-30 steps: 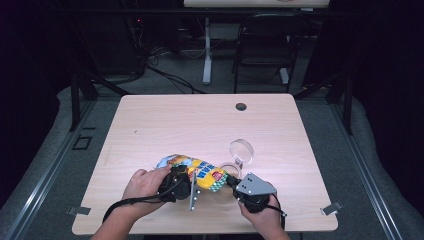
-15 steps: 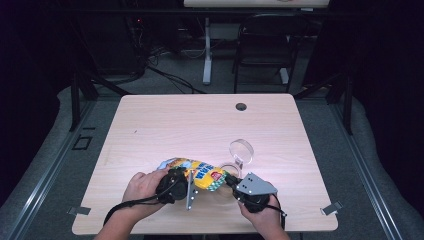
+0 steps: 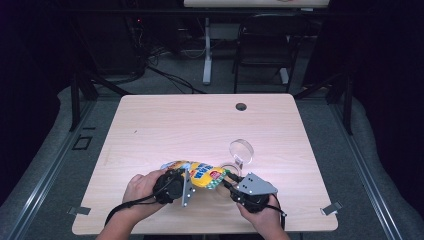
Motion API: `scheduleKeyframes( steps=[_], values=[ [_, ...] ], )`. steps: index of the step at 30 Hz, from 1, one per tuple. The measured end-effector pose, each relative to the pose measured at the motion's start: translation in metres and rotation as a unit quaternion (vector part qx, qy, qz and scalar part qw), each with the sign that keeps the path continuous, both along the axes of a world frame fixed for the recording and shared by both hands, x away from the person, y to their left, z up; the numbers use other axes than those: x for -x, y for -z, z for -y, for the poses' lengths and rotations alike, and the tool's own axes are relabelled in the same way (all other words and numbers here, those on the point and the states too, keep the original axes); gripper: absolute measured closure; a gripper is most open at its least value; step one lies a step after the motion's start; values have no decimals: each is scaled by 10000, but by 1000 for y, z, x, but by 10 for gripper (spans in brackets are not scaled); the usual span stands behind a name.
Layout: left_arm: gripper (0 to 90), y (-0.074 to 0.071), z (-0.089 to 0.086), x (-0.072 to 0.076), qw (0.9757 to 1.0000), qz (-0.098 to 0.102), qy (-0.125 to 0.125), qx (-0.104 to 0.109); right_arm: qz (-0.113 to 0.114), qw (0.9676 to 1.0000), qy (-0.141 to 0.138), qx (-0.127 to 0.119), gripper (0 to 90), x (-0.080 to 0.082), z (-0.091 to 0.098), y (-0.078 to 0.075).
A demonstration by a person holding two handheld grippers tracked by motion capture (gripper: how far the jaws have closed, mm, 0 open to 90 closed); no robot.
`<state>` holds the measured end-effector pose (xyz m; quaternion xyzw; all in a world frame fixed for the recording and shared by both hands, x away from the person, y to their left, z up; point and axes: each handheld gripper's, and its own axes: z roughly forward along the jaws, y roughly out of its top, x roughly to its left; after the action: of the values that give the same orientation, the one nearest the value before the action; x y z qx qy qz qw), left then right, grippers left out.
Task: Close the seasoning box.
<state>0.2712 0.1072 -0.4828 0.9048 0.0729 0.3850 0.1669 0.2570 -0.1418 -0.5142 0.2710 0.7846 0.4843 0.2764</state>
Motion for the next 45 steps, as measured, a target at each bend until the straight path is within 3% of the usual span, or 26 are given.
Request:
scheduleKeyframes(
  steps=[5, 20, 31, 41, 45],
  values=[
    [881, 2, -5, -2, 9994, -211, -25, 284, 22, 10000, 55, -46, 671, 0, 1, 0],
    [881, 14, -15, -7, 9961, -543, -132, 680, -57, 9999, 94, -81, 635, -3, 4, 2],
    [881, 21, -22, -11, 9898, -812, -229, 1147, -64, 9999, 112, -97, 635, -3, 5, 3],
    [880, 21, -23, -13, 9882, -871, -232, 1239, -60, 9998, 118, -122, 634, -4, 6, 3],
    [880, 21, -24, -14, 9860, -959, -276, 1334, -59, 9998, 119, -119, 635, -3, 6, 3]
  ],
)
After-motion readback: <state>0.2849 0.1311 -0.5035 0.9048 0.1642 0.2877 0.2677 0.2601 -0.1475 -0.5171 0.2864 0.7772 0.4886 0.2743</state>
